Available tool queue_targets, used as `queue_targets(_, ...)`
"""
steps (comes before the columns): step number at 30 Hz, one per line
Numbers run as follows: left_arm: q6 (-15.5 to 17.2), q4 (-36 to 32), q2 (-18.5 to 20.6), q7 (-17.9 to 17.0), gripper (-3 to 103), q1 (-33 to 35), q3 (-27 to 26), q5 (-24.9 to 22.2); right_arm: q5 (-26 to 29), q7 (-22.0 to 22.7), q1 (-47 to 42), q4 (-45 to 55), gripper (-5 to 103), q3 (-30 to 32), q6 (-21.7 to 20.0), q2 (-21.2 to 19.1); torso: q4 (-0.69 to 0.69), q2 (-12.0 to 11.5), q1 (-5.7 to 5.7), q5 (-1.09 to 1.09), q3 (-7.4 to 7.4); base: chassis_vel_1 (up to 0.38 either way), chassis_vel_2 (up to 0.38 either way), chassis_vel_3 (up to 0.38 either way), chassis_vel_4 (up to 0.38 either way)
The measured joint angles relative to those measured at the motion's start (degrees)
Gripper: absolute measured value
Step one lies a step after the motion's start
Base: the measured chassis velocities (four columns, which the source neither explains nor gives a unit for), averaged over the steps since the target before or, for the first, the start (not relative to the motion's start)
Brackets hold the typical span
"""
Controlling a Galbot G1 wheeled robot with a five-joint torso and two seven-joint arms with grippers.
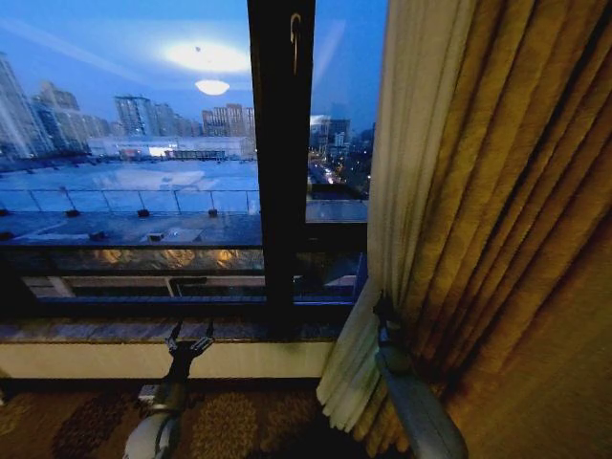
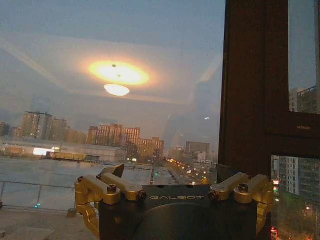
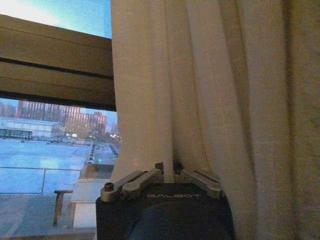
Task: Open the curtains by pulling them apart, changing their state from closed to fully open.
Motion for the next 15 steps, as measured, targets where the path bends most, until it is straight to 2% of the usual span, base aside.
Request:
queue_targets(6, 0.0, 0.0, 0.0, 0.0, 100, 0.0, 0.0, 0.0, -0.8, 0.8, -2.0, 3.4, 0, -2.6, -0.3, 1.6, 0.01, 0.0, 0.00, -0.02, 0.00, 0.000, 0.000, 0.000, 0.000)
queue_targets(7, 0.0, 0.0, 0.0, 0.0, 100, 0.0, 0.0, 0.0, -0.7, 0.2, -3.0, 4.9, 5, -3.5, -0.6, 1.8, 0.01, 0.0, 0.00, -0.03, 0.00, 0.000, 0.000, 0.000, 0.000)
queue_targets(9, 0.0, 0.0, 0.0, 0.0, 100, 0.0, 0.0, 0.0, -0.7, -0.1, -3.4, 5.7, 5, -3.9, -0.7, 1.9, 0.01, 0.0, 0.00, -0.01, 0.00, 0.000, 0.000, 0.000, 0.000)
queue_targets(10, 0.0, 0.0, 0.0, 0.0, 100, 0.0, 0.0, 0.0, -0.8, -0.5, -4.2, 7.1, 10, -4.5, -0.9, 2.1, 0.00, 0.0, 0.00, -0.02, 0.00, 0.000, 0.000, 0.000, 0.000)
queue_targets(11, 0.0, 0.0, 0.0, 0.0, 100, 0.0, 0.0, 0.0, -0.4, -2.2, -5.1, 8.8, 16, -5.3, -1.0, 2.2, 0.00, 0.0, 0.00, -0.02, 0.00, 0.000, 0.000, 0.000, 0.000)
queue_targets(12, 0.0, 0.0, 0.0, 0.0, 100, 0.0, 0.0, 0.0, -0.4, -2.2, -5.1, 8.8, 16, -5.3, -1.0, 2.2, 0.00, 0.0, 0.00, -0.02, 0.00, 0.000, 0.000, 0.000, 0.000)
queue_targets(13, 0.0, 0.0, 0.0, 0.0, 100, 0.0, 0.0, 0.0, 0.1, -3.8, -5.7, 9.8, 22, -5.6, -1.0, 2.2, 0.01, 0.0, 0.00, -0.02, 0.00, 0.000, 0.000, 0.000, 0.000)
queue_targets(14, 0.0, 0.0, 0.0, 0.0, 100, 0.0, 0.0, 0.0, 0.6, -5.4, -6.3, 10.6, 22, -5.8, -0.9, 2.1, 0.01, 0.0, 0.00, -0.02, 0.00, 0.000, 0.000, 0.000, 0.000)
queue_targets(15, 0.0, 0.0, 0.0, 0.0, 100, 0.0, 0.0, 0.0, 1.6, -8.4, -7.6, 12.5, 27, -6.2, -0.4, 2.1, 0.01, 0.0, 0.00, -0.02, -0.01, 0.000, 0.000, 0.000, 0.000)
